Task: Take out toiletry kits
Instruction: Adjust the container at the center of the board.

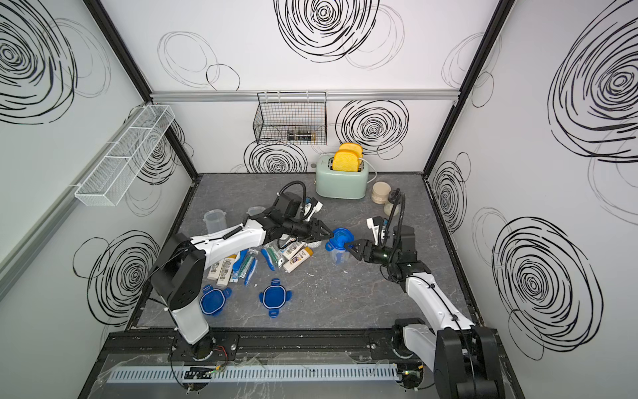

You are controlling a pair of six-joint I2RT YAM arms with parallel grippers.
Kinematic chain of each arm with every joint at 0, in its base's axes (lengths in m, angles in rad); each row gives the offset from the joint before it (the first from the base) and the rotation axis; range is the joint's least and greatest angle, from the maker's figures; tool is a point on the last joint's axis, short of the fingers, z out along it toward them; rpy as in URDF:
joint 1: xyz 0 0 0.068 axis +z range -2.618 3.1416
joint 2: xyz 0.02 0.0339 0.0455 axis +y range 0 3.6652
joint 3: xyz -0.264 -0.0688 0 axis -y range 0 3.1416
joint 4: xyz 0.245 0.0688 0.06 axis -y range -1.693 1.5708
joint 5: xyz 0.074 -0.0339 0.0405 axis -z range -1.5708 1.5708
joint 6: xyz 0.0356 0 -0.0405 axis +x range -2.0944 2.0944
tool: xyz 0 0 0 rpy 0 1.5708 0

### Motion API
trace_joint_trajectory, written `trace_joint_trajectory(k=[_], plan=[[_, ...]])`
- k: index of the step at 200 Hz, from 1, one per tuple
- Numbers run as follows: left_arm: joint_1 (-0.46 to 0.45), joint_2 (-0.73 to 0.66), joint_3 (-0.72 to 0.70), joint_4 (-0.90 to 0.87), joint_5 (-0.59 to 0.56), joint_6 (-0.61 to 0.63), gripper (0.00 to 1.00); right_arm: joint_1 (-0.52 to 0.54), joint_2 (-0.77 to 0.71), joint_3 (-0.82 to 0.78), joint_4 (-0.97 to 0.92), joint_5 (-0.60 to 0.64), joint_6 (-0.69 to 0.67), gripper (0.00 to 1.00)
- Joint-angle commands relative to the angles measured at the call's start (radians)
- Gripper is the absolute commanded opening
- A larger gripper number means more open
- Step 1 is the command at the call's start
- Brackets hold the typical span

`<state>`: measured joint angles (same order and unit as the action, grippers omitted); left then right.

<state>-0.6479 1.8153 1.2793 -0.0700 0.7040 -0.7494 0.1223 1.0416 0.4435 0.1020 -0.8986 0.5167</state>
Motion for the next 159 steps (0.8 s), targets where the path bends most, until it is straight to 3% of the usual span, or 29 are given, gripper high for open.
trace_joint_trajectory(k=[1, 78, 97, 125, 159], plan=[[-0.007, 0.022, 0.044, 0.004, -0.003, 0.024, 0.37, 0.033, -0.036, -0.023, -0.006, -0.038, 0.004, 0.62], [-0.007, 0.04, 0.077, -0.023, -0.025, 0.04, 0.4, 0.137, -0.085, -0.064, 0.102, -0.029, 0.063, 0.62], [-0.007, 0.03, 0.087, -0.048, -0.047, 0.056, 0.4, 0.14, -0.075, -0.057, 0.072, -0.014, 0.047, 0.62], [-0.01, 0.001, 0.137, -0.167, -0.168, 0.116, 0.39, 0.139, -0.089, -0.037, -0.054, 0.043, -0.029, 0.64], [-0.019, -0.067, 0.087, -0.081, -0.134, 0.081, 0.36, 0.132, -0.15, -0.069, -0.102, 0.09, -0.068, 0.65]])
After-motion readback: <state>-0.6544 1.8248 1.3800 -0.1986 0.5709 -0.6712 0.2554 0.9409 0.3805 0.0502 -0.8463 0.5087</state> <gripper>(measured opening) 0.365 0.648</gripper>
